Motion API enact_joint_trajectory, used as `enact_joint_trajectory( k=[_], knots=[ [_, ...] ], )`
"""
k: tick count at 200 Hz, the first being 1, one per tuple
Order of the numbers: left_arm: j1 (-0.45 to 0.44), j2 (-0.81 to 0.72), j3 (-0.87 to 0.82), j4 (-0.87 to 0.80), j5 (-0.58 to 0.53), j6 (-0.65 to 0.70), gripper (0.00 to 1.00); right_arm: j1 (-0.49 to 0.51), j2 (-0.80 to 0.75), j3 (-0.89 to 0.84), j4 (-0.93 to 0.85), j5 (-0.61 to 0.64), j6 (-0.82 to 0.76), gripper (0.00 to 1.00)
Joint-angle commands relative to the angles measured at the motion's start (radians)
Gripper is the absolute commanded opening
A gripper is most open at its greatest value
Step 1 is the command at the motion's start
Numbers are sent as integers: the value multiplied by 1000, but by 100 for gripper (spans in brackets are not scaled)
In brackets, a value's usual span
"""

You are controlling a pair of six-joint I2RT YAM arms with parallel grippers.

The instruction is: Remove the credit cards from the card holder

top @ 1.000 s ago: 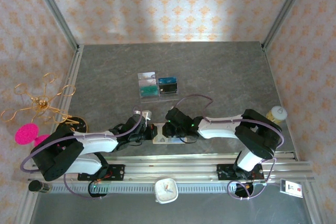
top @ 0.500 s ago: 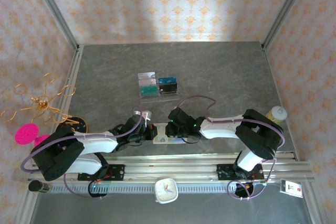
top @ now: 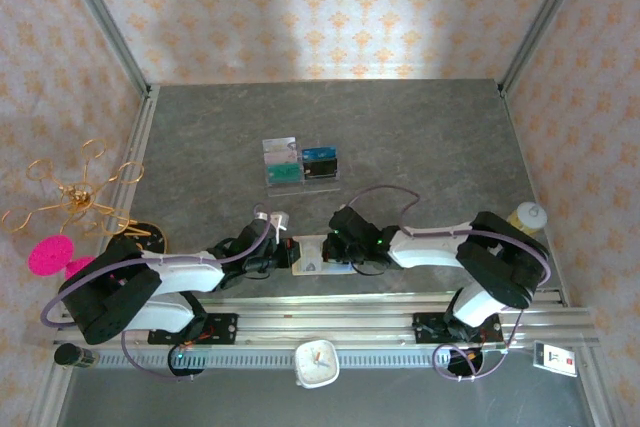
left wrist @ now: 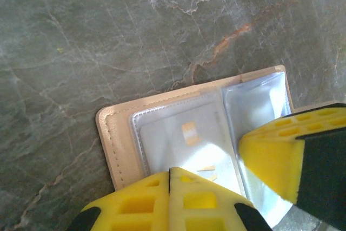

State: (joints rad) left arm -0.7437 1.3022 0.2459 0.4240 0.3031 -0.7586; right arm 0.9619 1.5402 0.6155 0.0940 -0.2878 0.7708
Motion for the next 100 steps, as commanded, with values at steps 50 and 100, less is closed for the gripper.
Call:
enact_joint_trajectory(
  k=[50,100],
  knots=[
    [6,22,-29,-54,-1,17,0,-12,-37,-1,24,-95,-41,12],
    [7,30,-31,-35,7,13,0,-13,12,6,59,-142,-36,13]
  ],
)
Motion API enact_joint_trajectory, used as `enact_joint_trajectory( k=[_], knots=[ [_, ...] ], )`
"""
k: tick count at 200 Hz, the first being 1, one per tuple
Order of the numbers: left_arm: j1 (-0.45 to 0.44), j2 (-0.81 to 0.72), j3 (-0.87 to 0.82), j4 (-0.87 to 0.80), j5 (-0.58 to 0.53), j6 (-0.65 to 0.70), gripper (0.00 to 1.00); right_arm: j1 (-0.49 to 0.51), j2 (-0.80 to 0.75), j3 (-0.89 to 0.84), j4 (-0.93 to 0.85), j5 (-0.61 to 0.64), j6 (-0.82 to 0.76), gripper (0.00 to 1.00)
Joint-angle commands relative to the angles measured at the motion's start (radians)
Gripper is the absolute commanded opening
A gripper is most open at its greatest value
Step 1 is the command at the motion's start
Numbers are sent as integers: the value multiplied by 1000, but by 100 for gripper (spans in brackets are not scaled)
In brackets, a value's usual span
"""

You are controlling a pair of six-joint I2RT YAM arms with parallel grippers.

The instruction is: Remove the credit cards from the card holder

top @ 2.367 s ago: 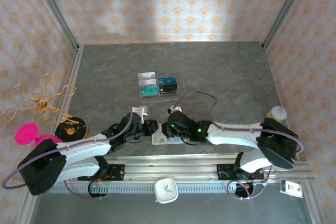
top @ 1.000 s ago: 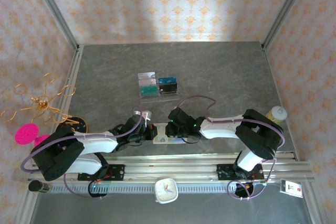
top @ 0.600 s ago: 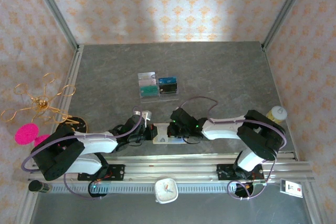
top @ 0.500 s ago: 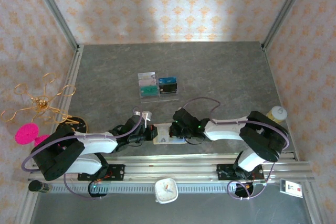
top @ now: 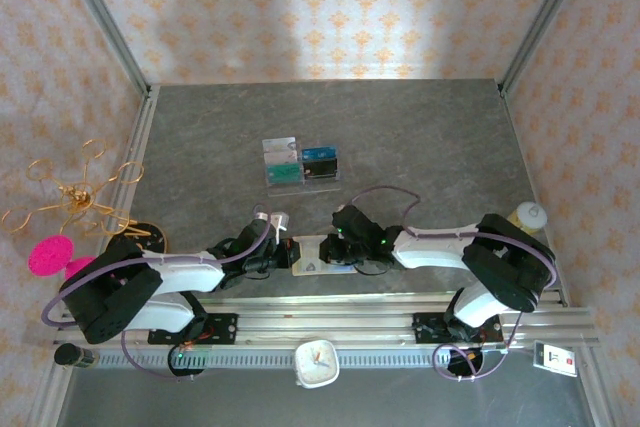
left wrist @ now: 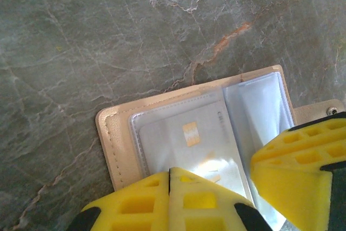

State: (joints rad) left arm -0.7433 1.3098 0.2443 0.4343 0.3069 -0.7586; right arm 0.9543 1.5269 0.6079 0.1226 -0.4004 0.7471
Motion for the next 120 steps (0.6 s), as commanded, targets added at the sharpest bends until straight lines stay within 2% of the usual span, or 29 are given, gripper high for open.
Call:
enact_joint_trajectory(
  k=[1,64,82,96,120],
  knots=[
    [6,23,-31,-45,3,13,0,-6,26,14,32,-32,-12,13],
    [3,34,-37,-17,31,10,0,-5,81,31,62,-69,-17,13],
    [-1,34,-37,-14,36,10,0,-5,92,32,77,-77,-17,9],
    [-4,33,-37,-19,36,9,0,-5,95,38,64,-68,-20,0],
    [-1,12,-35,-43,21,8,0,-5,68,32,-5,18,-10,0]
  ],
)
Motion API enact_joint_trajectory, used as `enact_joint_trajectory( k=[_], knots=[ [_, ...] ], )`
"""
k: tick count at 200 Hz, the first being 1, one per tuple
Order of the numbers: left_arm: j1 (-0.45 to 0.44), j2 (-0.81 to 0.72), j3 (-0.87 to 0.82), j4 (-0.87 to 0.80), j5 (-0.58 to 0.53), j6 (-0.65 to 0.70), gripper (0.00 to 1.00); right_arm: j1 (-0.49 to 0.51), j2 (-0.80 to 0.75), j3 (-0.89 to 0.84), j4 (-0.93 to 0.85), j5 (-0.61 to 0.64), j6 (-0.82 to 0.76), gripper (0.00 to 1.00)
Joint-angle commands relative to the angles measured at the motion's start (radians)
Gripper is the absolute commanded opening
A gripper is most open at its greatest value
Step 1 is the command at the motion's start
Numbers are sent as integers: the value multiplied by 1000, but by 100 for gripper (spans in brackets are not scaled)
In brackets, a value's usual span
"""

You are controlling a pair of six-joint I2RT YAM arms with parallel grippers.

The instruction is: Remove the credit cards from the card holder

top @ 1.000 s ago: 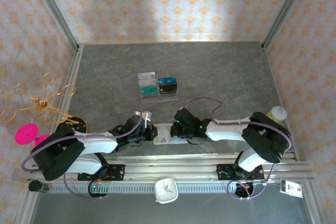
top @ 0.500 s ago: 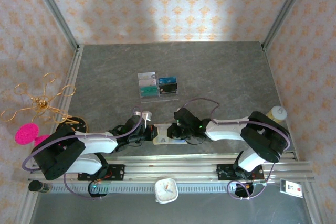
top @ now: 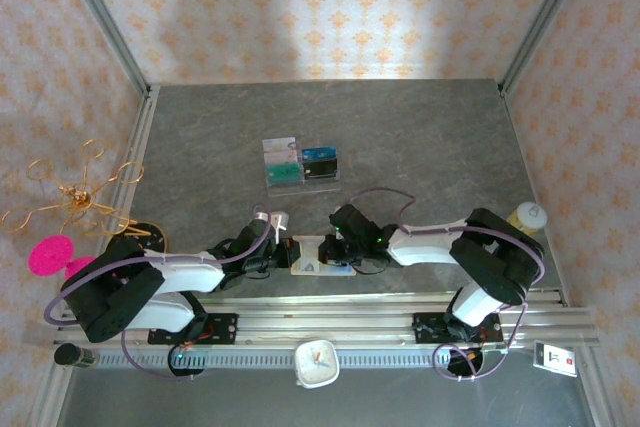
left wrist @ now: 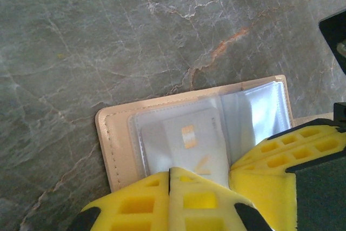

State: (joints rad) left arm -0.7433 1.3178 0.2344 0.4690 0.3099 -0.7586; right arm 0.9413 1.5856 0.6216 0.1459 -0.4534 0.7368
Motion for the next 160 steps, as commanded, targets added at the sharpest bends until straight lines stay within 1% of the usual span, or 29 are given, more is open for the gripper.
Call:
enact_joint_trajectory(
  k=[1,33,61,97,108,122,136,160],
  knots=[
    [-1,3,-26,-78,17,8,0,8,8,19,-31,73,1,0],
    [8,-28,-31,-94,1,14,0,8,-42,-9,-136,204,22,0],
    [12,-33,-11,-118,5,30,0,14,-56,-4,-166,239,27,0],
    [12,-104,43,-205,-18,56,0,42,-62,41,-202,281,20,0],
    [10,-126,59,-232,-23,62,0,44,-75,46,-195,277,9,0],
    [6,-143,63,-235,-17,55,0,45,-96,48,-181,262,-15,9],
    [-15,-141,65,-228,-13,44,0,43,-114,57,-186,256,-35,14],
    [-55,-108,64,-210,-11,30,0,33,-110,64,-176,162,-71,16]
  ],
)
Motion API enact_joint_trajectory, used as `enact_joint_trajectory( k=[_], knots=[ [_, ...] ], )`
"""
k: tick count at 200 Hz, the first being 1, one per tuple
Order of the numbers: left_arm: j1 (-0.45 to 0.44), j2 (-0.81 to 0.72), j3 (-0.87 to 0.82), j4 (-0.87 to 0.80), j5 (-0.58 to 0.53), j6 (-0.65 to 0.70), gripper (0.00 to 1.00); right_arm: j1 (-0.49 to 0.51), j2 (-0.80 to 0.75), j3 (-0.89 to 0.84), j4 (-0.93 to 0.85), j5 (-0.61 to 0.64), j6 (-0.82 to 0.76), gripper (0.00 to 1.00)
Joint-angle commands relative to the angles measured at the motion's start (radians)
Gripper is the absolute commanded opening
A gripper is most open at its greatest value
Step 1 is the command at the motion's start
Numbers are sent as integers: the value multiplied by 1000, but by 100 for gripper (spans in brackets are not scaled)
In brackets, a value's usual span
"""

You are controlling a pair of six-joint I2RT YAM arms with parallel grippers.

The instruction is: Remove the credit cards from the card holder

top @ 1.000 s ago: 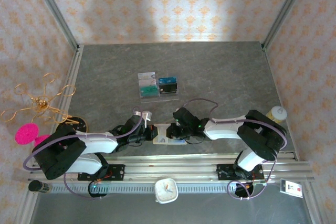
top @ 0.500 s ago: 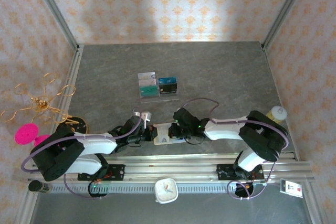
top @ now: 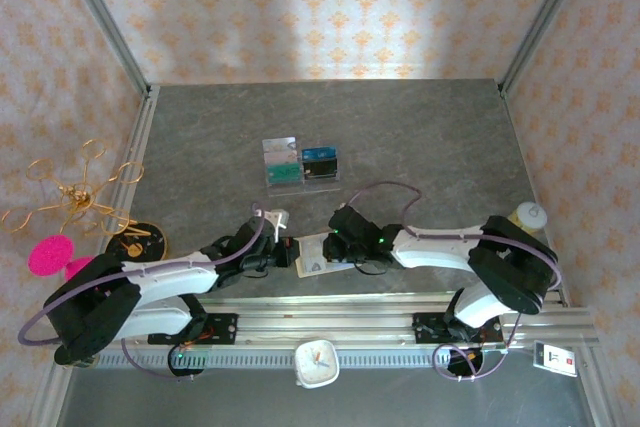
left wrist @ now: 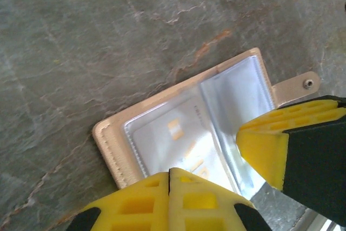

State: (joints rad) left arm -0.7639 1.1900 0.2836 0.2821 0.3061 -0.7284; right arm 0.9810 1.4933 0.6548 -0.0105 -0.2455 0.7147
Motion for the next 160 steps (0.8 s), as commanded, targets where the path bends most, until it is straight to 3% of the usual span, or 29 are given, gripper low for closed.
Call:
enact_joint_trajectory(
  k=[1,33,160],
  knots=[
    [-36,21,13,-21,-7,-1,0,-8,-18,31,-19,-47,-50,16],
    [-75,64,2,2,-1,-23,0,-24,-1,17,0,-135,-69,17],
    [-61,92,-41,-11,-21,-10,0,-35,68,-35,110,-226,-30,15]
  ],
)
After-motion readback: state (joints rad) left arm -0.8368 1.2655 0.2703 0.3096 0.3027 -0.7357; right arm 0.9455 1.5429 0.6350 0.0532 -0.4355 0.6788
